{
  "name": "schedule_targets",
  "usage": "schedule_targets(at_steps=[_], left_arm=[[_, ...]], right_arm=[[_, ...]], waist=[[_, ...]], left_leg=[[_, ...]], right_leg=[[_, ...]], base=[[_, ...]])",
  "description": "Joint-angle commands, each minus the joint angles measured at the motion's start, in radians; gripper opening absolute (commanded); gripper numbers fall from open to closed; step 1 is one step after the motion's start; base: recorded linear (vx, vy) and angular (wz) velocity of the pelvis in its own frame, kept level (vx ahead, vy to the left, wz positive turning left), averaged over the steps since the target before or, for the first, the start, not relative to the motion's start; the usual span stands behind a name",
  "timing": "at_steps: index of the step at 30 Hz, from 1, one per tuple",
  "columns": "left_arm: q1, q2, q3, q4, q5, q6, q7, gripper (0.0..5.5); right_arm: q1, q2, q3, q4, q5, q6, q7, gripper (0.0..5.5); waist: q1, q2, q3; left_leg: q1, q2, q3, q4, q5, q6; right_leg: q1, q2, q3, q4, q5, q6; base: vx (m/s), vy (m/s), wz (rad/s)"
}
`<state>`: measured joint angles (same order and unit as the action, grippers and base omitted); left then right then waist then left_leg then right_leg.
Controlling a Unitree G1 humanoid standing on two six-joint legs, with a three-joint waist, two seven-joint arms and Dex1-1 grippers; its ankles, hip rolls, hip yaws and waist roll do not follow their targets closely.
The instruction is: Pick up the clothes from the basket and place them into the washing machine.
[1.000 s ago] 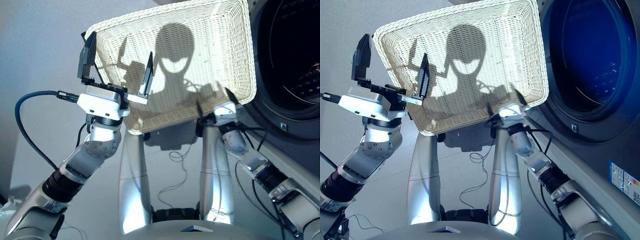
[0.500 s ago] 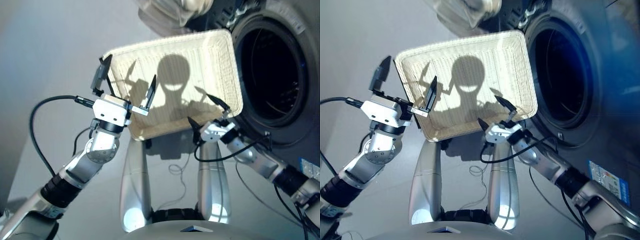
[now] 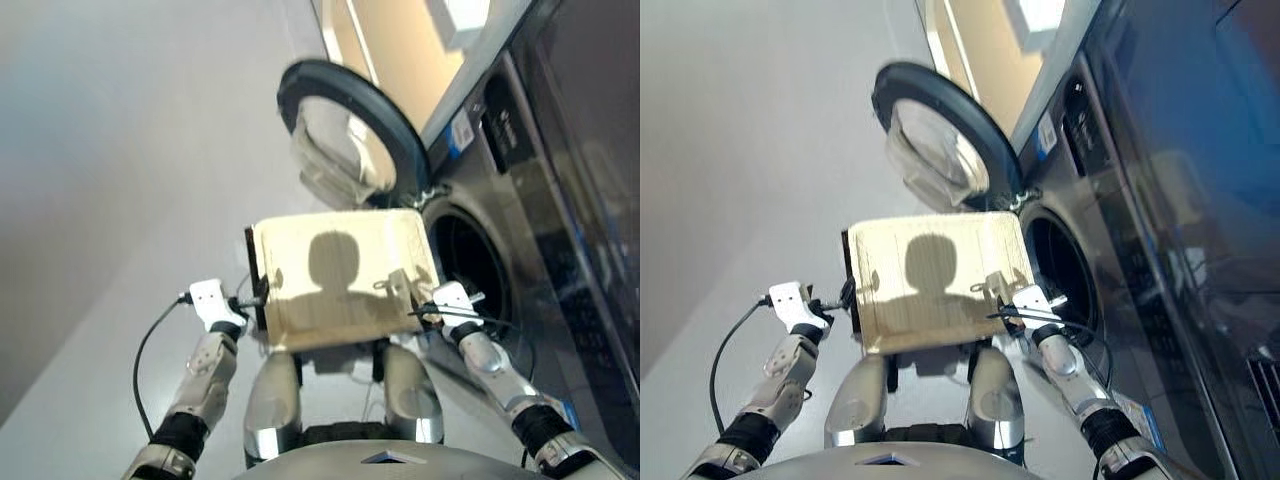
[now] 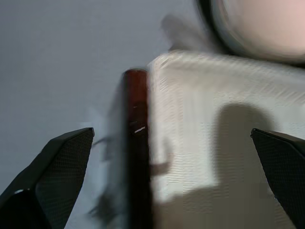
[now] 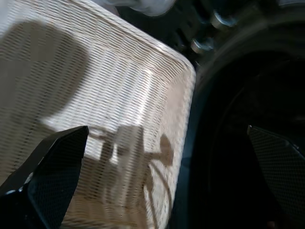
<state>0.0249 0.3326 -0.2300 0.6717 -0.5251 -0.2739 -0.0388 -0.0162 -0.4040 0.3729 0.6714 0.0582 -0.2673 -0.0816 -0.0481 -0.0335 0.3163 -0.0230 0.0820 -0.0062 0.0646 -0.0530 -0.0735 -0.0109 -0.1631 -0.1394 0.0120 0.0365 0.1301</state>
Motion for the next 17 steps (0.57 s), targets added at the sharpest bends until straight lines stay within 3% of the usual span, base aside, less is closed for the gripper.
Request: schedule_targets(at_steps=[1, 4, 8, 17], left_arm=[[0.004, -0.02, 0.001, 0.128, 0.199, -0.019, 0.01, 5.5], [-0.016, -0.066, 0.023, 0.285, 0.258, 0.002, 0.051, 5.5], [-0.051, -0.098, 0.035, 0.446, 0.281, 0.045, 0.023, 5.5], [-0.039, -0.11, 0.022, 0.467, 0.34, 0.05, -0.003, 5.5]], right_arm=[[0.029, 0.005, -0.04, 0.042, -0.015, 0.005, -0.005, 5.5], [0.045, 0.073, -0.058, 0.132, 0.06, 0.022, 0.012, 5.5], [0.034, 0.123, -0.097, 0.276, 0.186, 0.043, 0.064, 5.5], [0.045, 0.152, -0.112, 0.373, 0.241, 0.069, 0.128, 5.5]], waist=[[0.018, 0.012, -0.098], [0.015, 0.016, -0.16], [0.013, 0.016, -0.194], [0.018, 0.016, -0.243]], left_leg=[[0.026, -0.048, 0.054, -0.072, 0.069, 0.009], [0.078, -0.047, 0.067, -0.146, 0.081, 0.006], [0.116, -0.042, 0.075, -0.145, 0.073, 0.009], [0.147, -0.039, 0.065, -0.152, 0.06, 0.008]], right_leg=[[-0.018, -0.013, -0.009, 0.05, 0.023, 0.055], [0.017, -0.018, -0.016, -0.002, 0.034, 0.065], [0.063, -0.018, -0.011, -0.015, 0.034, 0.063], [0.113, -0.015, -0.019, -0.044, 0.023, 0.056]], base=[[0.19, 0.061, -0.029], [0.119, 0.054, -0.025], [0.085, 0.034, -0.007], [0.051, 0.003, 0.001]])
